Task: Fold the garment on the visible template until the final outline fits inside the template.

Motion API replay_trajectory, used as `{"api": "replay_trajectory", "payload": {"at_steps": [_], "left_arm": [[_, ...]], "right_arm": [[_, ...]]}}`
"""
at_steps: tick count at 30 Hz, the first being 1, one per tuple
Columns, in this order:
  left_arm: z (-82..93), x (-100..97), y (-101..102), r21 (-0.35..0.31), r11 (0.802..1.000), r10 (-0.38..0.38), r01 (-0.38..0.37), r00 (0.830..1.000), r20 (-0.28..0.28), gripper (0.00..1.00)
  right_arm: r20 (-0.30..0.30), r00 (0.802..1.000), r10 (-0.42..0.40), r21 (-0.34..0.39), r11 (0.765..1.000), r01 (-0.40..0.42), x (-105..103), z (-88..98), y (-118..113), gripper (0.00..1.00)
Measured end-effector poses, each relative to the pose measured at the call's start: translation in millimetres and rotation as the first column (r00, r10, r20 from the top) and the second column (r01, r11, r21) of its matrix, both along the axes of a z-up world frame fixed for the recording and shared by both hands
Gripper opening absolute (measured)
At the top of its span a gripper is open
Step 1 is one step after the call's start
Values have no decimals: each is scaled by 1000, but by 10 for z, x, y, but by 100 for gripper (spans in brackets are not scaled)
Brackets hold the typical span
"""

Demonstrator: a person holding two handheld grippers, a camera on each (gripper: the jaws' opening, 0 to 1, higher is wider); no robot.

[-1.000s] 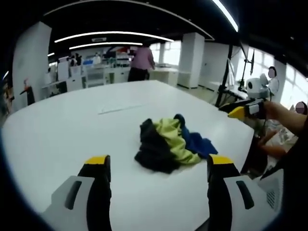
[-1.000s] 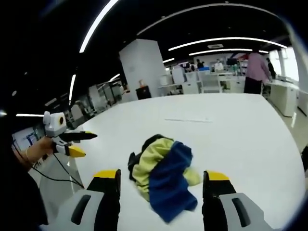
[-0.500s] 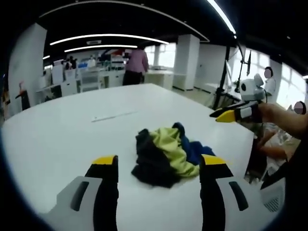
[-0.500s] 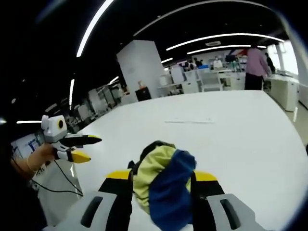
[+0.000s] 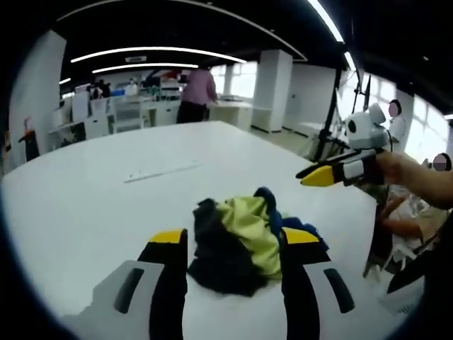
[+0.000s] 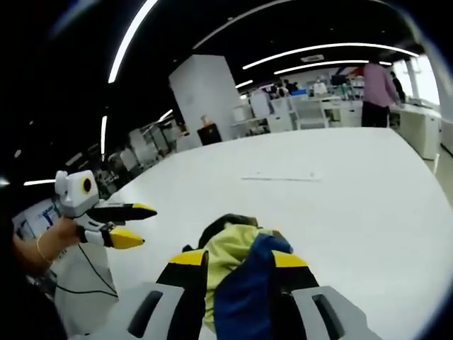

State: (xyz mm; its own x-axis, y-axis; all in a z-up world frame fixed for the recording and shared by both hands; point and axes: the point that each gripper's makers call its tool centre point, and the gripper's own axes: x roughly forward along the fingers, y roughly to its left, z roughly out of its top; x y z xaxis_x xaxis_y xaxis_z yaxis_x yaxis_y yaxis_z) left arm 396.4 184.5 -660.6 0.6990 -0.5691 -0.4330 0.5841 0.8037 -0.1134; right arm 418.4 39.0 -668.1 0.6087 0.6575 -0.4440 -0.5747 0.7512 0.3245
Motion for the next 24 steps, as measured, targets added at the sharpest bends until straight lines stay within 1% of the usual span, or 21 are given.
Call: {"api": "replay_trajectory", "payload": {"at_steps": [3,7,12,16,20,24], "left_arm": [[-13,79,-55,-4,1000,-4,4,1000,-2,45],[-55,167,-130,30,999,-14,14,1000,-4,42],[-129,292,-196,19,1000,-7,7,1000,-31,36],[-184,391,-247,22,1000,-6,6,999,-36,34],[-272,506,-289,29,1000,-1,3,999,-46,31],[-392,622,-296,42,999,18,-16,998,-66,29]], "right_arm": [[-13,1000,3,-1,1000,-3,47,-45,41,27],[-36,999,1,-8,1000,-1,119,-121,68,25],[-71,997,-6,-13,1000,5,211,-210,100,20],[-87,996,-12,-21,1000,10,291,-270,135,18],[-111,994,-21,-34,999,17,366,-358,168,16],[-141,989,-37,-42,999,32,436,-449,195,13]]}}
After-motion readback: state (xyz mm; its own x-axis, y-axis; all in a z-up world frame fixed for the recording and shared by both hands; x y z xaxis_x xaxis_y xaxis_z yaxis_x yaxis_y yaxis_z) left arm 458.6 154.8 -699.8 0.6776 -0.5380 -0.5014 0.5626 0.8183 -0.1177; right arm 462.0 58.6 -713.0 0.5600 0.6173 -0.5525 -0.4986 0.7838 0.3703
